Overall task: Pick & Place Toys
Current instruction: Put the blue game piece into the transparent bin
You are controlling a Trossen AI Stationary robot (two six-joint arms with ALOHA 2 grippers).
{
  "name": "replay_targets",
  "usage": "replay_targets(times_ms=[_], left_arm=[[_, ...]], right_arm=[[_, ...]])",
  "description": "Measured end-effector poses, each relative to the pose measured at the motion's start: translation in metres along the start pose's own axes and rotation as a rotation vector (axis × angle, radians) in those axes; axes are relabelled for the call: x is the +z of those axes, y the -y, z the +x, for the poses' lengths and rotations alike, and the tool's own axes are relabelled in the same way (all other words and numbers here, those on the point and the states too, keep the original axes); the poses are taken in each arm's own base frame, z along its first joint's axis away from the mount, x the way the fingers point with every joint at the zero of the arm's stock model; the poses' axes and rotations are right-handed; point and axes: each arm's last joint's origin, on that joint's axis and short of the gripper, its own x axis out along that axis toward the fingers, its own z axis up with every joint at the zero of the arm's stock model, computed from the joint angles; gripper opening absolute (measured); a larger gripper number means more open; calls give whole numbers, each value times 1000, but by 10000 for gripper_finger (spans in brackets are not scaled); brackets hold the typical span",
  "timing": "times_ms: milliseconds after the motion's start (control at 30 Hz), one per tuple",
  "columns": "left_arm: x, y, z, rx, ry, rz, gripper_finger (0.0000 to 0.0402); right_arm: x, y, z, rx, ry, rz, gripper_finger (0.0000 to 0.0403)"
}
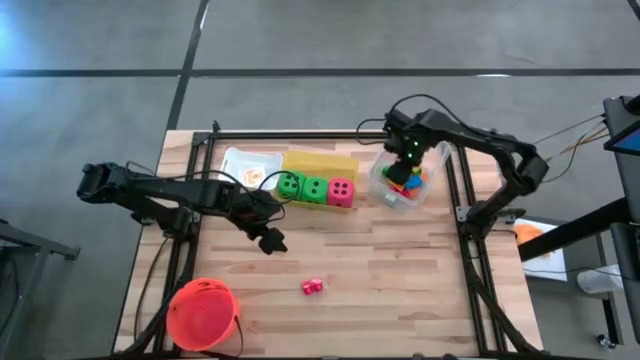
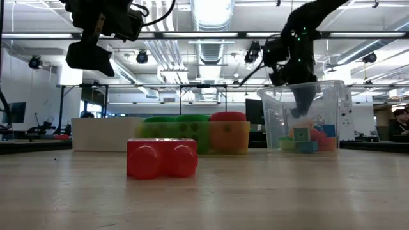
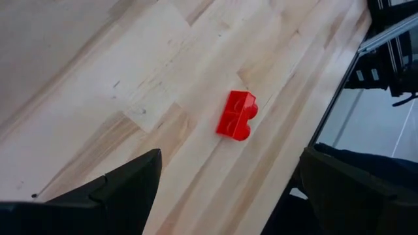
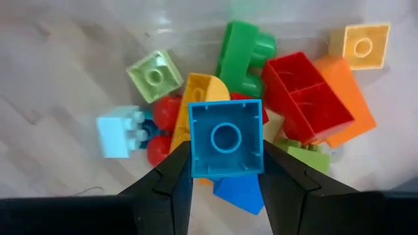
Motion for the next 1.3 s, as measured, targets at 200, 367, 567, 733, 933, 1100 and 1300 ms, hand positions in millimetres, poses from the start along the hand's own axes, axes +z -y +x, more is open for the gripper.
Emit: replay_targets(times_ms=[200,367,567,733,933,1100,1300], left_arm=[[0,0,0,0,0,-15,350],[0,0,0,1,-1,-11,350],[0,-1,0,2,-1,-8,350],[0,-1,0,2,0,-8,350],[1,-1,0,2,1,-8,350],[1,-1,0,2,1,-10,350],[1,-1,0,2,1,-10,350]], right_arm=[[-3,6,18,1,-8,-1,130],[-7,7,32,-3,-2,16,130],[-12,8,44,-7,13,24,130],[-13,8,46,-10,17,15,130],[-11,8,45,-9,20,13,148],[-7,7,41,-1,34,12,160],[-3,6,34,12,54,11,164]])
